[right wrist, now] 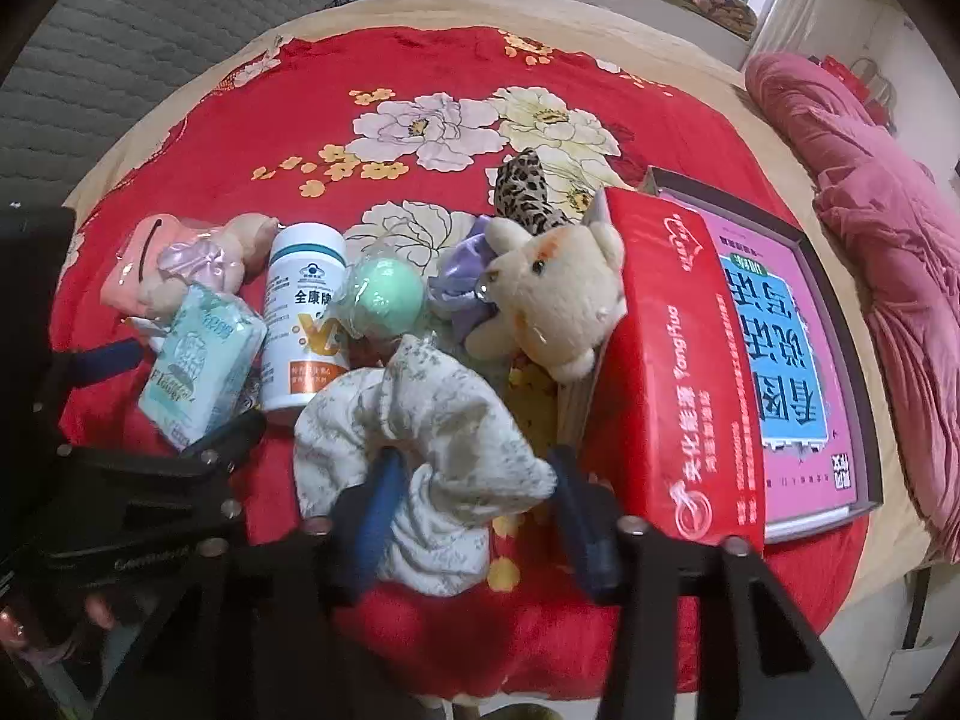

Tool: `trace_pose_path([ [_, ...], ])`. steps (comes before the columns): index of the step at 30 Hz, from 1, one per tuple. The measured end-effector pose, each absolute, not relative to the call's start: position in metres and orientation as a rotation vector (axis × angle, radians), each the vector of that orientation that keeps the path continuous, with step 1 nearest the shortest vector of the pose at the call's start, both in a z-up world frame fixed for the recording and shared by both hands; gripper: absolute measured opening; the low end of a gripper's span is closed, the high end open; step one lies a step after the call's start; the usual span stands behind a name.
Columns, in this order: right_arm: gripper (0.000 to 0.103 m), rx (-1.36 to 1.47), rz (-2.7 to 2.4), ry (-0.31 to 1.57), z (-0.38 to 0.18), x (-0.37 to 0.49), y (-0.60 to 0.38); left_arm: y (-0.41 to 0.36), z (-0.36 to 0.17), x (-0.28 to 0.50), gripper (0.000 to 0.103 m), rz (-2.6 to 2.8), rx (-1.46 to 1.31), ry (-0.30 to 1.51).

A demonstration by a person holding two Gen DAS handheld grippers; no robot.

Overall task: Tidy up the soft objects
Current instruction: 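Grasp the green tissue pack with the left tool while the right tool grasps the floral scrunchie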

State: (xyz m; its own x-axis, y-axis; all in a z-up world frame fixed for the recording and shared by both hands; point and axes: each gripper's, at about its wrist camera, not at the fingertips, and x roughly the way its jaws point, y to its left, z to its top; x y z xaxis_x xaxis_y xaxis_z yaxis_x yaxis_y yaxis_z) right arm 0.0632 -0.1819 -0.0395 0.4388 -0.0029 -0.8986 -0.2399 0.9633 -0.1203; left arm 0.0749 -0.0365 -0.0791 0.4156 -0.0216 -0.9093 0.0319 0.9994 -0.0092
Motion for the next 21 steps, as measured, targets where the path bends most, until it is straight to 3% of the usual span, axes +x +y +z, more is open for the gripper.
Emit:
trace_pose_path([
  [4, 0.026, -0.247, 0.158, 1.094, -0.038, 0.068, -0.179, -0.033, -0.079, 0.076, 0.103, -0.04, -0.026, 1.147],
  [12, 0.022, -0.197, 0.18, 1.084, -0.035, 0.07, -0.187, -0.035, -0.065, 0.072, 0.098, -0.056, -0.039, 1.102],
  [15, 0.021, -0.177, 0.185, 1.077, -0.032, 0.07, -0.191, -0.039, -0.065, 0.073, 0.088, -0.057, -0.009, 1.095],
  [17, 0.022, -0.167, 0.187, 1.074, -0.031, 0.07, -0.193, -0.044, -0.07, 0.075, 0.057, -0.063, 0.015, 1.121],
  [21, 0.021, -0.151, 0.195, 1.063, -0.028, 0.069, -0.197, -0.042, -0.065, 0.074, 0.051, -0.093, -0.032, 1.124],
])
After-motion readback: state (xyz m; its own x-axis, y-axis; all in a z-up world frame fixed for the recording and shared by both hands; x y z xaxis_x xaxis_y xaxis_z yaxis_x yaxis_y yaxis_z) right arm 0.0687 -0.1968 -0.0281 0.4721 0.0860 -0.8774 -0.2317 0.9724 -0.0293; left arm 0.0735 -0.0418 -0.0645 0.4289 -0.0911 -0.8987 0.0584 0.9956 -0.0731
